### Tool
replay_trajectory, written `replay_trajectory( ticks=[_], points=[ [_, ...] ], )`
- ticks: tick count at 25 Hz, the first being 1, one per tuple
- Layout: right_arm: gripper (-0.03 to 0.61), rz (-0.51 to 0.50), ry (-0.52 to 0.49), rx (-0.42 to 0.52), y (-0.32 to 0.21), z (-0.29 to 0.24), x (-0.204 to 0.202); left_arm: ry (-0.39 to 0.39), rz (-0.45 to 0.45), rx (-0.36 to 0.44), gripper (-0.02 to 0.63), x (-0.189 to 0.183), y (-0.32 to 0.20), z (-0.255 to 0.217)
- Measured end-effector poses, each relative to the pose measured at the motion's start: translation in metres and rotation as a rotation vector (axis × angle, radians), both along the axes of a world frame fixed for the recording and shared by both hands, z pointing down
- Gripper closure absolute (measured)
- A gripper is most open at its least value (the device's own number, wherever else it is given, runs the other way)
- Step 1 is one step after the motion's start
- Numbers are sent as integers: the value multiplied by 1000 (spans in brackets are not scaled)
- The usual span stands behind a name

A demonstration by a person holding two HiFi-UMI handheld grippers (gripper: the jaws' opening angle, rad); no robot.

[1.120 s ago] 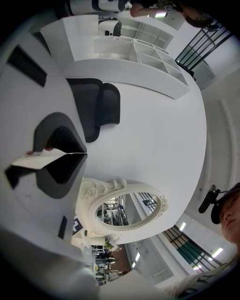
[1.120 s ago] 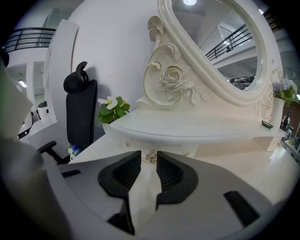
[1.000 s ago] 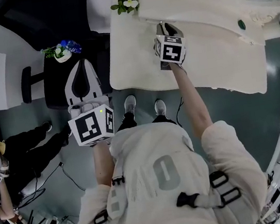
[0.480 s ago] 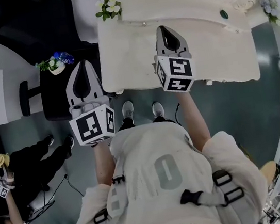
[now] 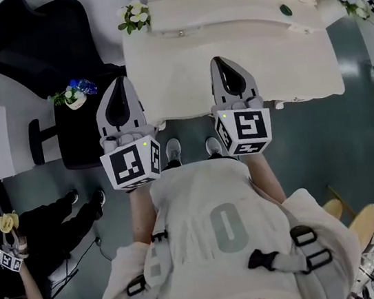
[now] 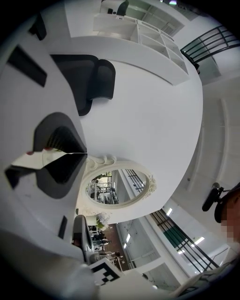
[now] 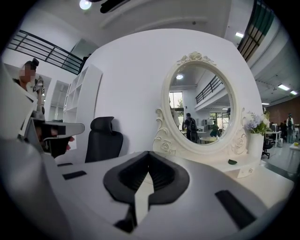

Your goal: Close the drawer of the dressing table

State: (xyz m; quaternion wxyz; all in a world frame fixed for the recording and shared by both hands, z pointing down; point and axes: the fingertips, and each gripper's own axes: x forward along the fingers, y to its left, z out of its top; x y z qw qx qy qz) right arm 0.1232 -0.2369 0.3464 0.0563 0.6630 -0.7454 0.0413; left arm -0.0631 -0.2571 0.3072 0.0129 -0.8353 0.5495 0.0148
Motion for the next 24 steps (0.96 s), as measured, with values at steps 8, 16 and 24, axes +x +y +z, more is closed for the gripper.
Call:
replay_trajectory(
  ticks=[8,16,24],
  points=[
    [569,7,-1,31,1,-13,10,-1,28,17,594,19,1,-5],
    [569,-3,11,39,3,-16,18,3,31,21,594,27,2,-6],
    [569,-8,33,41,7,-15,25,5,35,20,594,37,4,-5]
  ],
)
